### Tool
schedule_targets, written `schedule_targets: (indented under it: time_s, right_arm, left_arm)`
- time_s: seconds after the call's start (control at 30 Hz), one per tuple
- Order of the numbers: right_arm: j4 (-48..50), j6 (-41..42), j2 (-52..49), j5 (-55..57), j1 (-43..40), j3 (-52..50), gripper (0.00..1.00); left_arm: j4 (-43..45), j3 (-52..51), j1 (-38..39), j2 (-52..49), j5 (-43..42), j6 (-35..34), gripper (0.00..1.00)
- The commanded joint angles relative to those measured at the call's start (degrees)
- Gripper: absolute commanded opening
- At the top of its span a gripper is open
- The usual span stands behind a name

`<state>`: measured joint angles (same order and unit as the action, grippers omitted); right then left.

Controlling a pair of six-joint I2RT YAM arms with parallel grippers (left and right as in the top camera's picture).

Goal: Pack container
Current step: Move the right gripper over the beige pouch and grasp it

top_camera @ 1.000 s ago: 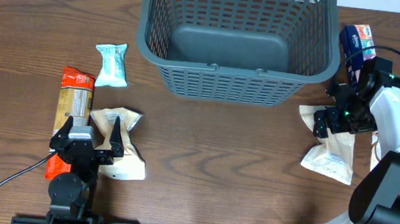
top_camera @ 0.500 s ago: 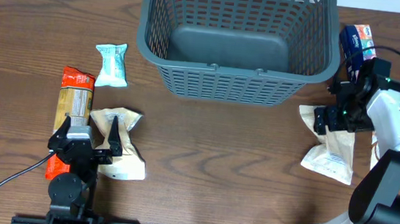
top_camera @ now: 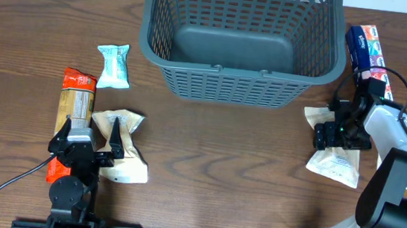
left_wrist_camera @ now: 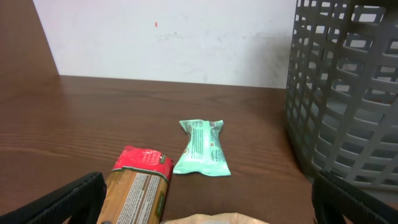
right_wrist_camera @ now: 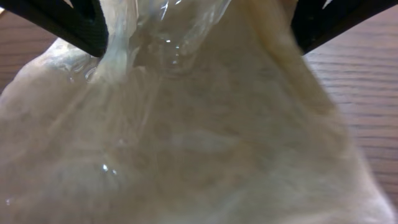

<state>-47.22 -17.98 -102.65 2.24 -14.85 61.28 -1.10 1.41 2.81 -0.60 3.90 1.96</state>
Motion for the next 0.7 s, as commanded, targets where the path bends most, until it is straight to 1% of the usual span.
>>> schedule_targets:
  time_s: [0.0, 0.1, 0.17, 0.2, 0.3, 0.33, 0.4, 0.43, 0.47, 0.5, 0.53, 0.57, 0.67]
  right_arm:
    - [0.92, 2.16, -0.44, -0.33, -0.63, -1.25, 0.88]
    - [1.38, 2.6, -0.44, -0.35, -0.68, -1.42, 0.77]
    - [1.4, 2.78, -0.44, -0.35, -0.66, -1.4, 0.67]
    - [1.4, 2.78, -0.44, -0.33, -0.68, -1.4, 0.6]
    - [1.42, 3.15, -0.44, -0.37, -0.66, -1.4, 0.45]
    - [1.49, 3.28, -0.44, -0.37, -0.66, -1.4, 0.41]
    - [1.53, 3.43, -0.44, -0.37, -0.66, -1.4, 0.36]
    - [1.6, 3.76, -0.44, -0.37, -0.66, -1.4, 0.29]
    - [1.62, 4.15, -0.44, -0.37, -0.66, -1.4, 0.16]
    - [1.64, 4.33, -0.44, -0.44, -0.66, -1.4, 0.09]
    - [1.64, 4.28, -0.44, -0.85, -0.66, -1.4, 0.04]
    - [1.66, 4.28, -0.44, -1.2, -0.66, -1.4, 0.02]
    - [2.23, 5.81, -0.44, -1.25, -0.66, -1.38, 0.01]
  left_arm:
    - [-0.59, -1.01, 0.26, 0.48, 1.33, 0.35, 0.99]
    - [-0.57, -1.01, 0.26, 0.48, 1.33, 0.35, 0.99]
    - [-0.57, -1.01, 0.26, 0.48, 1.33, 0.35, 0.99]
    - [-0.57, -1.01, 0.26, 0.48, 1.33, 0.35, 0.99]
    - [-0.57, -1.01, 0.26, 0.48, 1.33, 0.35, 0.99]
    - [-0.57, -1.01, 0.26, 0.48, 1.33, 0.35, 0.99]
    - [-0.57, -1.01, 0.26, 0.48, 1.33, 0.35, 0.99]
    - [-0.57, -1.01, 0.26, 0.48, 1.33, 0.35, 0.99]
    - [-0.57, -1.01, 0.26, 0.48, 1.33, 0.35, 0.99]
    - [-0.57, -1.01, 0.26, 0.48, 1.33, 0.35, 0.99]
    - [-0.57, -1.01, 0.26, 0.48, 1.31, 0.35, 0.99]
    - [-0.57, -1.01, 0.26, 0.48, 1.33, 0.35, 0.99]
    - [-0.57, -1.01, 0.26, 0.48, 1.33, 0.35, 0.99]
